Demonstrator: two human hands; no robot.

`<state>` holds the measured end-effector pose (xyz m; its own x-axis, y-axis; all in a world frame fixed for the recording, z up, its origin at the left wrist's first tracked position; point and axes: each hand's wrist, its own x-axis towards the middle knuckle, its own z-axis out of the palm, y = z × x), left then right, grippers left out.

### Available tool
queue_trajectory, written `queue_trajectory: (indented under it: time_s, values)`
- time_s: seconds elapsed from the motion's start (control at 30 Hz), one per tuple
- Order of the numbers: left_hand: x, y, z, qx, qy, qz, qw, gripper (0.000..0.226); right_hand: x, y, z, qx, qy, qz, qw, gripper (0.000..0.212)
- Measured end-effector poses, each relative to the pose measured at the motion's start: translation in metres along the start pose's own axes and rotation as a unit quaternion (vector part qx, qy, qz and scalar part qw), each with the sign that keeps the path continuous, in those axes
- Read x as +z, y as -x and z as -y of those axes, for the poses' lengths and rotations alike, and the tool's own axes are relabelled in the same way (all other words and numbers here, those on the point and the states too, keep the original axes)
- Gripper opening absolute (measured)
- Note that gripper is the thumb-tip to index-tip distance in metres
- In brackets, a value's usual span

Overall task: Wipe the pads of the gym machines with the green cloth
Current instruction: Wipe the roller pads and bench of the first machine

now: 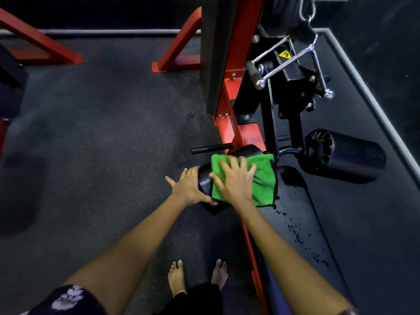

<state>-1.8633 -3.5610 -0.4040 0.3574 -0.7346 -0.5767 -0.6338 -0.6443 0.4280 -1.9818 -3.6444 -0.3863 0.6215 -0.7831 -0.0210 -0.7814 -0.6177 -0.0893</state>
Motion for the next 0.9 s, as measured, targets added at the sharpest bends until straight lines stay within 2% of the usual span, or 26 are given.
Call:
queue_trajectory:
  time_s: [0.1,0.17,0.23,0.3,0.37,0.43,0.53,0.57,0.6,0.7,0.73,0.77,0.83,0.9]
  values:
    - [0.006,0.006,0.003,0.004,0.014,-0.012,1.000,0.122,0.004,0.015,-0.013,-0.056,0.051,0.012,0.997,0.058]
    - [0.007,0.006,0.007,0.016,0.030,0.000,0.999,0.132,-0.003,0.006,-0.030,-0.013,0.081,0.021,0.996,0.054]
    - [0.005,0.004,0.010,0.032,0.052,0.015,0.998,0.139,-0.010,-0.011,-0.031,0.086,0.052,0.030,0.994,0.055]
    - [0.006,0.002,0.017,0.045,0.096,0.027,0.994,0.140,-0.008,-0.020,-0.009,0.097,0.045,0.032,0.994,0.055]
    - [0.008,0.004,0.022,0.048,0.135,0.029,0.989,0.138,0.000,-0.007,0.018,0.021,0.028,0.045,0.998,0.051]
    - [0.011,0.006,0.024,0.050,0.152,0.026,0.987,0.130,0.012,0.018,0.023,-0.072,0.025,0.022,0.997,0.050]
    - [0.008,0.005,0.024,0.040,0.173,0.037,0.983,0.124,0.019,0.038,-0.015,-0.197,0.036,-0.029,0.979,0.068]
    - [0.005,0.004,0.023,0.036,0.180,0.049,0.982,0.124,0.019,0.037,-0.034,-0.199,0.054,-0.036,0.978,0.072]
    - [0.001,0.003,0.024,0.034,0.184,0.060,0.981,0.123,0.015,0.033,-0.047,-0.161,0.056,-0.039,0.985,0.071]
    - [-0.005,0.001,0.025,0.036,0.181,0.091,0.979,0.118,-0.003,0.007,-0.045,0.064,0.015,-0.025,0.998,0.053]
    - [-0.007,0.001,0.023,0.035,0.183,0.096,0.978,0.114,-0.005,-0.001,-0.032,0.107,0.006,0.000,0.994,0.052]
    - [-0.007,0.001,0.021,0.030,0.191,0.099,0.976,0.109,-0.004,-0.004,-0.014,0.109,0.009,0.017,0.994,0.052]
    - [-0.009,0.001,0.018,0.010,0.256,0.096,0.962,0.092,0.000,-0.001,0.019,0.029,0.020,0.040,0.999,0.051]
    - [-0.012,0.001,0.017,-0.014,0.359,0.077,0.930,0.077,0.009,0.016,0.034,-0.074,0.027,0.028,0.996,0.055]
